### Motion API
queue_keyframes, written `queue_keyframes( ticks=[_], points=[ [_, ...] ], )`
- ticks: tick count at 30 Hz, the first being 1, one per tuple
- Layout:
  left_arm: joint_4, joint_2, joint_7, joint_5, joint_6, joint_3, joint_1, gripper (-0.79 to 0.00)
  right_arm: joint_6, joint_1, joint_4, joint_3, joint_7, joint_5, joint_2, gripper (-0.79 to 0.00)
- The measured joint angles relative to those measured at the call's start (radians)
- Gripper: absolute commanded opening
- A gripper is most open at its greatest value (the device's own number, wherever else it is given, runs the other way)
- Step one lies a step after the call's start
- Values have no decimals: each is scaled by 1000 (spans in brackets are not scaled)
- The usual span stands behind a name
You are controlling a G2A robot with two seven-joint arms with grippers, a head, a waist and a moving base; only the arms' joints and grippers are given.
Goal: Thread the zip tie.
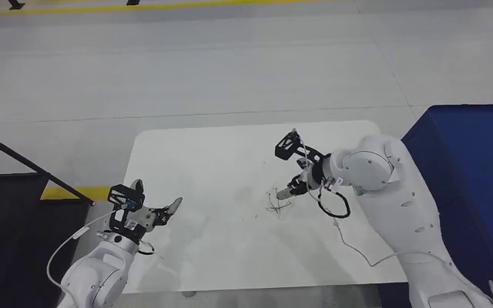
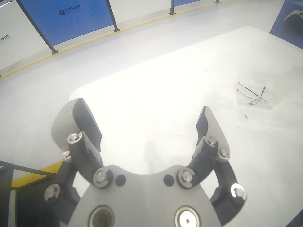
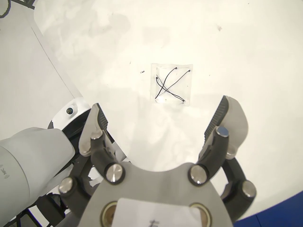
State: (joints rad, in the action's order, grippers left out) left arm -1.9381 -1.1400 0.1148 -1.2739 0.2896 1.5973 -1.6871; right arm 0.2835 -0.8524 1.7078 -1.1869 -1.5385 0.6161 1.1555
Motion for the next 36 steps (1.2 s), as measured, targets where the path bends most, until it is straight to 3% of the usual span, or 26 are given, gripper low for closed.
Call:
queue_keyframes(
  ticks=[5,8,11,13,15,18,36],
  points=[
    [0,0,0,0,0,0,0,0,4,-13,1,7,6,-7,0,0],
    [0,0,0,0,0,0,0,0,-51,19,-65,90,3,-58,-1,0],
    [0,0,0,0,0,0,0,0,-227,141,-215,249,2,-96,2,0],
    [0,0,0,0,0,0,0,0,-336,253,-321,382,3,-199,3,0],
    [0,0,0,0,0,0,0,0,-398,356,-393,500,3,-280,5,0],
    [0,0,0,0,0,0,0,0,-407,451,-425,622,3,-378,7,0],
    [0,0,0,0,0,0,0,0,-403,453,-423,625,3,-382,6,0]
  ],
)
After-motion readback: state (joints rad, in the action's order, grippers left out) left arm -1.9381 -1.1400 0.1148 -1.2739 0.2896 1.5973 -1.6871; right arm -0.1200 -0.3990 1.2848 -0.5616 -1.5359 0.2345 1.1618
